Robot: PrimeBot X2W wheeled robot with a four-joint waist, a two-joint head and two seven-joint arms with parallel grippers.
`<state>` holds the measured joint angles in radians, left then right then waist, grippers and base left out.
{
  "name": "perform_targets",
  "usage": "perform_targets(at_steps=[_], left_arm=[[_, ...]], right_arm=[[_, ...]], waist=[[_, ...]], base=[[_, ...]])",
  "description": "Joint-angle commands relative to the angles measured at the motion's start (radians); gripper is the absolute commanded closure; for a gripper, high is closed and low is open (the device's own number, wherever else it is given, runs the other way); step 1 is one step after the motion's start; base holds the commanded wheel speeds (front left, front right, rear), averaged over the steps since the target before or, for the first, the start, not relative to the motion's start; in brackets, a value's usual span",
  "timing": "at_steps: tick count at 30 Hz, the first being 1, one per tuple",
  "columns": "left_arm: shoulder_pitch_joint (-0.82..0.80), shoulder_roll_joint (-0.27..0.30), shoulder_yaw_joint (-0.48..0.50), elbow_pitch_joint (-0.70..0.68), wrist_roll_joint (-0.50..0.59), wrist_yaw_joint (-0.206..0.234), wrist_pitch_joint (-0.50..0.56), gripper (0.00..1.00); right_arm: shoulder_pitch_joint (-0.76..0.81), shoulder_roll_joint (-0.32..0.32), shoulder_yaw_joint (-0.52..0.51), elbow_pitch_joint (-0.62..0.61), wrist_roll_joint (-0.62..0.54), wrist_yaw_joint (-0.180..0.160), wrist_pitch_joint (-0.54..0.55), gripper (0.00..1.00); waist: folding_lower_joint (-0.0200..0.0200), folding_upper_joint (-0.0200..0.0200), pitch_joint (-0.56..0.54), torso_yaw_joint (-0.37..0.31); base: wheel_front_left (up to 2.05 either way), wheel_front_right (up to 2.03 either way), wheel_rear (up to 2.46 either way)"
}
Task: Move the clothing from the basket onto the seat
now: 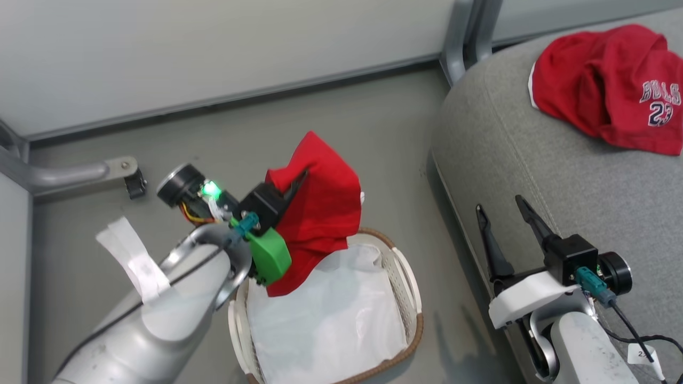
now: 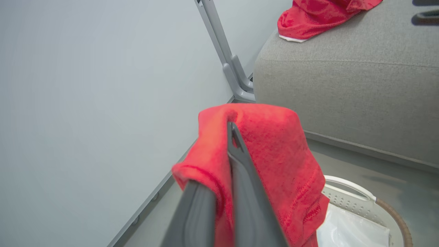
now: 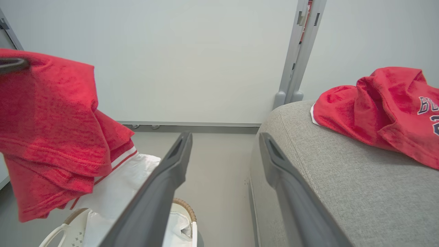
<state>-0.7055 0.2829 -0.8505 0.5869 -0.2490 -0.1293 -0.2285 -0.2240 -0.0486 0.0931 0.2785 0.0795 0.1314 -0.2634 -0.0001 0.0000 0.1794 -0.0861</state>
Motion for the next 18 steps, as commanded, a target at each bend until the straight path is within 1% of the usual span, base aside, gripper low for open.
perform_targets(at_steps=[1,9,14,18], left_arm=[[-0.031,0.015,-0.005,-0.027,-0.022,-0.001,0.011,1.00],[-0.154,0.075,-0.017,-0.155,-0.056,0.000,0.083,1.00],[-0.207,0.090,-0.015,-0.203,-0.072,0.000,0.110,1.00],[-0.236,0.090,-0.011,-0.235,-0.081,0.000,0.125,1.00]], right_arm=[[0.020,-0.003,0.007,0.005,0.004,-0.001,-0.002,0.00],[0.006,-0.004,0.067,0.017,0.008,-0.001,-0.002,0.00],[-0.016,-0.003,0.099,0.025,0.007,-0.001,-0.002,0.00],[-0.035,-0.003,0.125,0.030,0.011,-0.001,-0.002,0.00]], waist=[[0.0001,0.0000,-0.101,0.034],[0.0001,0.0000,-0.143,0.040],[0.0001,0.0000,-0.157,0.041],[0.0001,0.0000,-0.161,0.044]], base=[[0.00,0.00,0.00],[0.00,0.00,0.00],[0.00,0.00,0.00],[0.00,0.00,0.00]])
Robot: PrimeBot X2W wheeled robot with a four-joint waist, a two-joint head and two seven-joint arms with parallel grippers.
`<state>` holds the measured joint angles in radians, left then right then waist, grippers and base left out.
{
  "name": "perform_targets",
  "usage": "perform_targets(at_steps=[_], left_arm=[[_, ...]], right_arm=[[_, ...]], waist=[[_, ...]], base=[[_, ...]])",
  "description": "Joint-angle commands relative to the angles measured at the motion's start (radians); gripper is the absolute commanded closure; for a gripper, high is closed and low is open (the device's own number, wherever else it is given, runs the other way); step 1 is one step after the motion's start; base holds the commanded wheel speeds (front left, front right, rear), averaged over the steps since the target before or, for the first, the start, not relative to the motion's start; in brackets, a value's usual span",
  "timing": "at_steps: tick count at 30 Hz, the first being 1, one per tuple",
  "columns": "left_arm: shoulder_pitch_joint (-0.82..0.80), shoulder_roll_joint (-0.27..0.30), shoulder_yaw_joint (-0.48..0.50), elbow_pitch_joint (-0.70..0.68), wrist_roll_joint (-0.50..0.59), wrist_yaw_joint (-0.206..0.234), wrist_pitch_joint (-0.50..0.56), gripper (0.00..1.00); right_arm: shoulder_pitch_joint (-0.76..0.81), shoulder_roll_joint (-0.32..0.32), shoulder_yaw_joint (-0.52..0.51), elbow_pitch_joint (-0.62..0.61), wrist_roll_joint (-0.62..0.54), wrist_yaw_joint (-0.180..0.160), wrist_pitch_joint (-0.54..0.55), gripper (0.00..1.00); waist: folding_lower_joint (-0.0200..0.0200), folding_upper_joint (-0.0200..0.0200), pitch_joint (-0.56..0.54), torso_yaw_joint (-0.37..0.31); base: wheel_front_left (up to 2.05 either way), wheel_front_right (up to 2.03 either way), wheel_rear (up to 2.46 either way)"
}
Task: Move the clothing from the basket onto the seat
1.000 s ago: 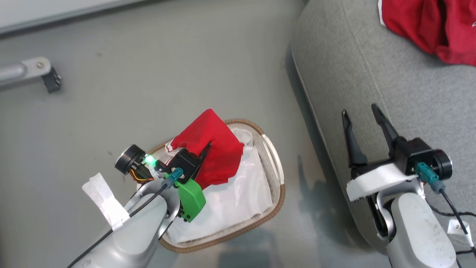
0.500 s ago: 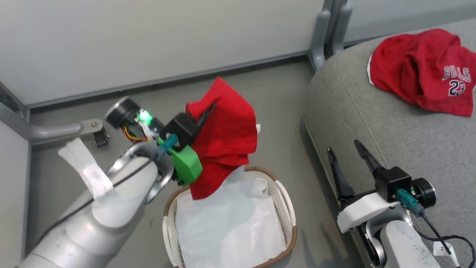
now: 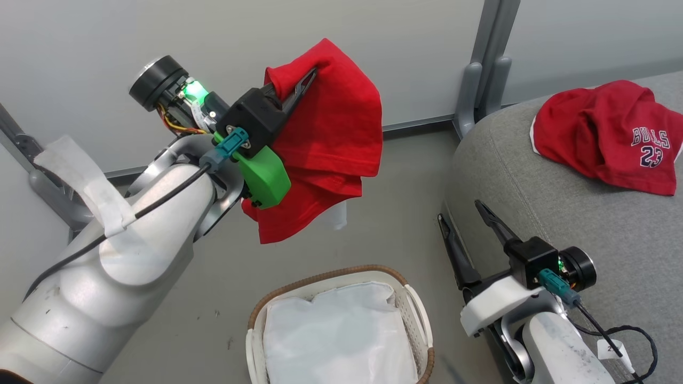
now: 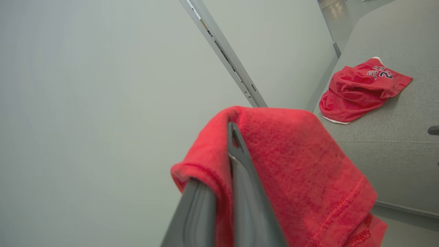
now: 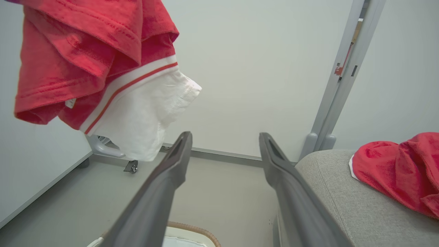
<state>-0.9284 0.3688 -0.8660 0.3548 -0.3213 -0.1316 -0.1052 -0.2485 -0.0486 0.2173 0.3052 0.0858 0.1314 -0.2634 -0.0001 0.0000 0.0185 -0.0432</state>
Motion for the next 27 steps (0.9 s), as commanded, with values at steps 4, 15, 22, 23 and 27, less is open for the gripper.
perform_targets(at_steps=[4,15,22,23,27], left_arm=[[-0.026,-0.001,0.005,-0.020,-0.015,0.005,0.011,1.00],[-0.035,-0.020,-0.016,-0.054,-0.017,0.010,0.016,1.00],[-0.048,-0.046,-0.030,-0.072,-0.018,0.013,0.014,1.00],[-0.050,-0.051,-0.033,-0.073,-0.017,0.013,0.012,1.00],[-0.050,-0.067,-0.045,-0.080,-0.021,0.012,0.003,1.00]], right_arm=[[-0.027,-0.003,0.041,-0.010,0.026,-0.001,-0.002,0.00],[-0.087,-0.004,0.233,-0.017,0.118,-0.001,-0.002,0.00],[-0.191,-0.004,0.297,0.032,0.230,-0.001,-0.002,0.00],[-0.203,-0.004,0.298,0.041,0.239,-0.001,-0.002,0.00],[-0.250,-0.003,0.302,0.064,0.266,-0.001,-0.002,0.00]], waist=[[0.0001,0.0000,-0.002,0.003],[0.0001,0.0000,-0.005,0.007],[0.0001,0.0000,-0.001,0.018],[0.0001,0.0000,-0.001,0.020],[0.0001,0.0000,-0.002,0.029]], base=[[0.00,0.00,0.00],[0.00,0.00,0.00],[0.00,0.00,0.00],[0.00,0.00,0.00],[0.00,0.00,0.00]])
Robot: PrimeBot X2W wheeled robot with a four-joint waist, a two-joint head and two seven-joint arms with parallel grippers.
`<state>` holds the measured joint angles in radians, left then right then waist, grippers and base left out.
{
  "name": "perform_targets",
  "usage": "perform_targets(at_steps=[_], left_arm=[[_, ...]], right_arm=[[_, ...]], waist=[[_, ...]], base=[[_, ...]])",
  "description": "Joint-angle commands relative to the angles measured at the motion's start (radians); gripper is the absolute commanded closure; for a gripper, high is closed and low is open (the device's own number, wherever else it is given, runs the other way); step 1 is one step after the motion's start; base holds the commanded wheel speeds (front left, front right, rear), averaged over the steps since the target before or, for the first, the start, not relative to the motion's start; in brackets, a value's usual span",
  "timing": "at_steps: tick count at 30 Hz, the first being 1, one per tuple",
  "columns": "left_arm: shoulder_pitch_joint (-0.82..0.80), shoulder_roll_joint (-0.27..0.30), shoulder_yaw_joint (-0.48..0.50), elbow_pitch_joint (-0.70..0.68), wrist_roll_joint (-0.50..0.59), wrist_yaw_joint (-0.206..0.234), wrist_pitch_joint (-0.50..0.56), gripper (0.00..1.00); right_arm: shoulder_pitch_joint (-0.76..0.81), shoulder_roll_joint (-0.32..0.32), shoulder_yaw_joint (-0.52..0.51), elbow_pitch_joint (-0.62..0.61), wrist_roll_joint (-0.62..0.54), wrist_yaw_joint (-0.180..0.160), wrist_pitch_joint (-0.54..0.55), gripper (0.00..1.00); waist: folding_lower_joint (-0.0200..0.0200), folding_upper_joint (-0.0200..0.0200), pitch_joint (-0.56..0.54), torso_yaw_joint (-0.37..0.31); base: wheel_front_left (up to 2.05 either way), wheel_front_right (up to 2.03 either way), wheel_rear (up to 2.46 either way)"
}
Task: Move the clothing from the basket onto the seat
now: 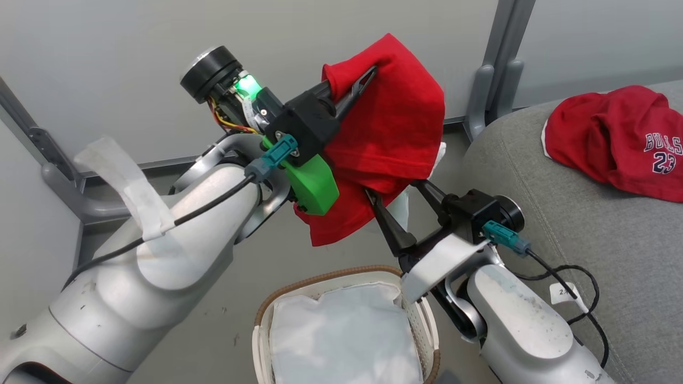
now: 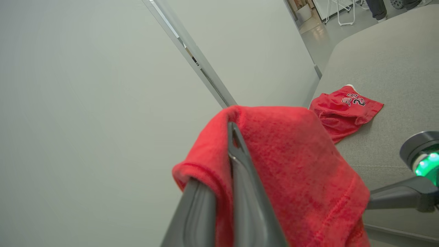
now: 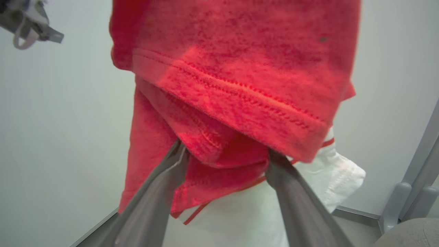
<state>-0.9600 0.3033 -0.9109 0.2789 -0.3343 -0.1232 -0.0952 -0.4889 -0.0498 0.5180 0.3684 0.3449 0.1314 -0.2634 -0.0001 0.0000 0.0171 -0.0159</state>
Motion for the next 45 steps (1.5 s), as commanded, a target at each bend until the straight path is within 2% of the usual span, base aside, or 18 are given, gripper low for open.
perform_targets(at_steps=[1,6,7,8,11,12,17,18,19,20,21,22,23,34,45], left_arm=[[-0.017,-0.004,-0.004,-0.006,-0.009,0.004,-0.007,1.00],[0.004,-0.013,-0.016,-0.015,-0.012,0.006,-0.012,1.00],[0.011,-0.012,-0.018,-0.016,-0.014,0.008,-0.013,1.00],[0.017,-0.012,-0.019,-0.017,-0.017,0.009,-0.014,1.00],[0.033,-0.007,-0.020,-0.017,-0.025,0.012,-0.017,1.00],[0.039,-0.005,-0.018,-0.017,-0.028,0.014,-0.019,1.00],[0.082,0.003,-0.005,-0.009,-0.068,0.029,-0.031,1.00],[0.092,0.004,0.000,-0.006,-0.075,0.032,-0.033,0.76],[0.105,0.007,0.003,-0.002,-0.082,0.038,-0.039,0.61],[0.117,0.010,0.005,0.002,-0.087,0.039,-0.043,0.55],[0.133,0.011,0.009,0.005,-0.098,0.044,-0.052,0.39],[0.150,0.010,0.013,0.008,-0.110,0.049,-0.060,0.08],[0.166,0.009,0.017,0.011,-0.122,0.053,-0.067,0.00],[0.365,-0.026,0.050,0.070,-0.209,0.109,-0.149,0.00],[0.515,-0.063,0.103,0.097,-0.197,0.121,-0.171,0.00]], right_arm=[[-0.018,-0.002,0.002,-0.004,0.019,-0.001,-0.002,0.00],[-0.040,-0.002,0.007,-0.041,0.052,-0.001,-0.002,0.00],[-0.041,-0.002,0.005,-0.048,0.051,-0.001,-0.002,0.19],[-0.040,-0.002,0.002,-0.052,0.048,-0.001,-0.002,0.55],[-0.030,-0.002,-0.015,-0.064,0.032,-0.001,-0.002,0.97],[-0.025,-0.002,-0.023,-0.067,0.027,-0.001,-0.002,1.00],[-0.002,-0.002,-0.056,-0.076,0.006,-0.001,-0.002,1.00],[0.002,-0.002,-0.063,-0.076,0.002,-0.001,-0.002,1.00],[0.008,-0.002,-0.070,-0.075,-0.002,-0.001,-0.002,1.00],[0.012,-0.002,-0.075,-0.076,-0.005,-0.001,-0.002,1.00],[0.015,-0.002,-0.084,-0.077,-0.010,-0.001,-0.002,1.00],[0.017,-0.002,-0.092,-0.078,-0.015,-0.001,-0.002,1.00],[0.021,-0.002,-0.098,-0.078,-0.019,-0.001,-0.002,1.00],[0.054,-0.002,-0.193,-0.095,-0.087,-0.001,-0.002,1.00],[0.095,-0.002,-0.269,-0.099,-0.147,-0.001,-0.002,1.00]], waist=[[0.0001,0.0000,-0.001,0.004],[0.0001,0.0000,-0.001,0.010],[0.0001,0.0000,-0.002,0.010],[0.0001,0.0000,-0.002,0.010],[0.0001,0.0000,-0.004,0.010],[0.0001,0.0000,-0.004,0.010],[0.0001,0.0000,-0.005,0.009],[0.0001,0.0000,-0.006,0.009],[0.0001,0.0000,-0.006,0.008],[0.0001,0.0000,-0.006,0.008],[0.0001,0.0000,-0.006,0.007],[0.0001,0.0000,-0.006,0.007],[0.0001,0.0000,-0.007,0.006],[0.0001,0.0000,-0.006,-0.001],[0.0001,0.0000,0.011,-0.024]], base=[[0.00,0.00,0.00],[0.00,0.00,0.00],[0.00,0.00,0.00],[0.00,0.00,0.00],[0.00,0.00,0.00],[0.00,0.00,0.00],[0.00,0.00,0.00],[0.00,0.00,0.00],[0.00,0.00,0.00],[0.00,0.00,0.00],[0.00,0.00,0.00],[0.00,0.00,0.00],[0.00,0.00,0.00],[0.00,0.00,0.00],[0.00,0.00,0.00]])
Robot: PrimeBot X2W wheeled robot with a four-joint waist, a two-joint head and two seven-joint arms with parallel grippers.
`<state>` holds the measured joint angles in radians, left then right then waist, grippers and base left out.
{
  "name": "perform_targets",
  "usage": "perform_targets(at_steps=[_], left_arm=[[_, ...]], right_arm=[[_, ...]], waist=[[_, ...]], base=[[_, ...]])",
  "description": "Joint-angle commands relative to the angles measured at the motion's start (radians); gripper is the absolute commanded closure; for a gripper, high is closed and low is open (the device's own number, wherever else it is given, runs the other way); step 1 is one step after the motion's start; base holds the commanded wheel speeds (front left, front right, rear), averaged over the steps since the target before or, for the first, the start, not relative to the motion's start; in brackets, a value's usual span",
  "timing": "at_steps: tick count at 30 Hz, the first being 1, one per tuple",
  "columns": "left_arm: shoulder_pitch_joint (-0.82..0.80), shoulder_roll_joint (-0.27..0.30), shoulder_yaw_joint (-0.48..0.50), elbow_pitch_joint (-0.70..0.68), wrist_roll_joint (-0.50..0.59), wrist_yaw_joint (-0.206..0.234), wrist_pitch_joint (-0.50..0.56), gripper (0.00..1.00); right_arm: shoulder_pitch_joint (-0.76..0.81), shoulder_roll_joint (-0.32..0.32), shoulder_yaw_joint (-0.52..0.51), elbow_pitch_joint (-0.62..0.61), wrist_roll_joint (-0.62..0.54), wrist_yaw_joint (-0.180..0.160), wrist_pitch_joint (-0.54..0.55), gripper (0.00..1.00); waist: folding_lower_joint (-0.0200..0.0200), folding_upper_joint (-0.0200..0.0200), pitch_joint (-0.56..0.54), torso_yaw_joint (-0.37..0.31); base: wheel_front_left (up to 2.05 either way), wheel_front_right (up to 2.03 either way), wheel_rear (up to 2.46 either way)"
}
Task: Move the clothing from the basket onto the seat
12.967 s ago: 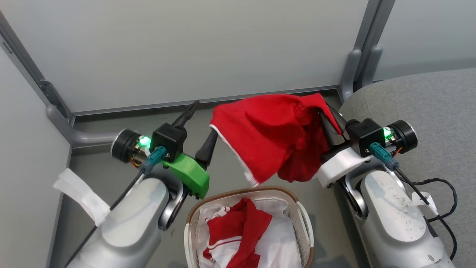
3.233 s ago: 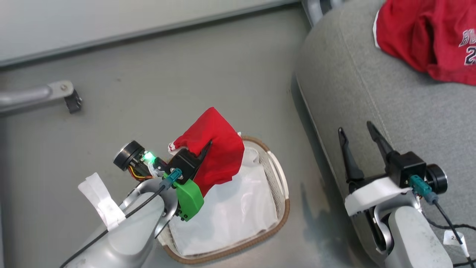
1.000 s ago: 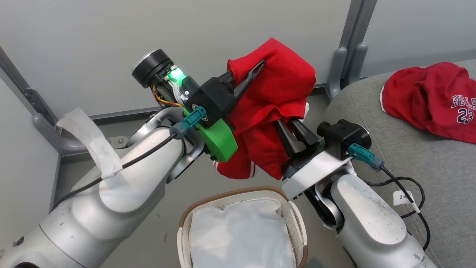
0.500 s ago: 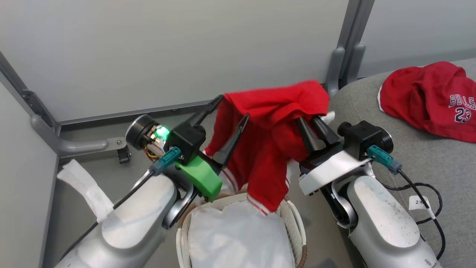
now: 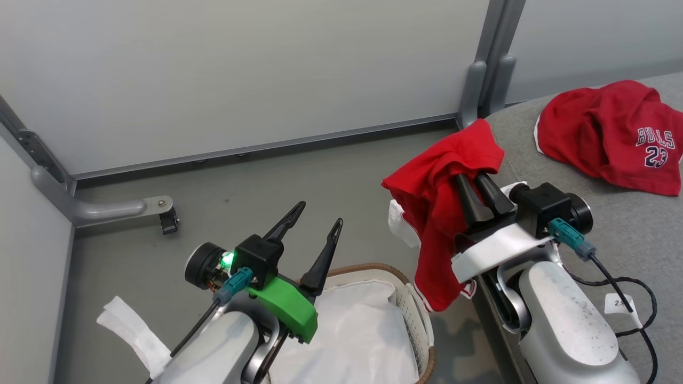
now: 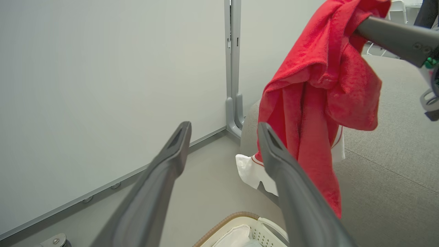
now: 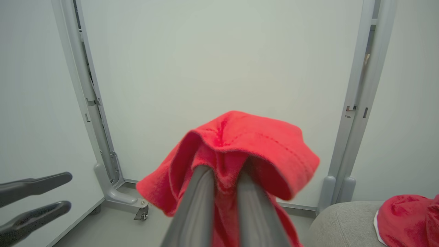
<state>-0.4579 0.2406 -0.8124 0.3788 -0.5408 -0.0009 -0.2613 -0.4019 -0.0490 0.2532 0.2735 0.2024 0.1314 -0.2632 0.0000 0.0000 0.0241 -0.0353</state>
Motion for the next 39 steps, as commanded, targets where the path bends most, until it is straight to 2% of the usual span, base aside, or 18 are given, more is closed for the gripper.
perform_targets(at_steps=[1,8,18,24,31,39], left_arm=[[0.023,-0.003,0.014,-0.006,0.020,-0.001,-0.004,0.00],[0.062,-0.026,0.075,-0.037,0.067,-0.010,-0.004,0.00],[0.046,-0.059,0.142,-0.044,0.146,-0.041,-0.004,0.00],[0.025,-0.080,0.155,-0.022,0.175,-0.065,-0.005,0.00],[0.002,-0.091,0.158,0.014,0.208,-0.087,-0.005,0.00],[-0.030,-0.106,0.148,0.047,0.227,-0.106,-0.005,0.00]], right_arm=[[0.007,-0.003,-0.011,-0.005,-0.009,-0.001,-0.002,1.00],[-0.016,-0.003,-0.071,-0.020,-0.047,-0.001,-0.002,1.00],[-0.048,-0.002,-0.158,-0.042,-0.082,-0.001,-0.002,1.00],[-0.037,-0.002,-0.201,-0.043,-0.093,-0.001,-0.002,1.00],[-0.045,-0.002,-0.229,-0.030,-0.098,-0.001,-0.002,1.00],[-0.112,-0.002,-0.260,0.008,-0.124,-0.001,-0.002,1.00]], waist=[[0.0000,0.0000,0.007,-0.010],[0.0000,0.0000,0.044,-0.083],[0.0000,0.0000,0.132,-0.298],[0.0000,0.0000,0.178,-0.388],[0.0000,0.0000,0.229,-0.419],[0.0000,0.0000,0.282,-0.374]], base=[[0.00,0.00,0.00],[0.00,0.00,0.00],[0.00,0.00,0.00],[0.00,0.00,0.00],[0.00,0.00,0.00],[0.00,0.00,0.00]])
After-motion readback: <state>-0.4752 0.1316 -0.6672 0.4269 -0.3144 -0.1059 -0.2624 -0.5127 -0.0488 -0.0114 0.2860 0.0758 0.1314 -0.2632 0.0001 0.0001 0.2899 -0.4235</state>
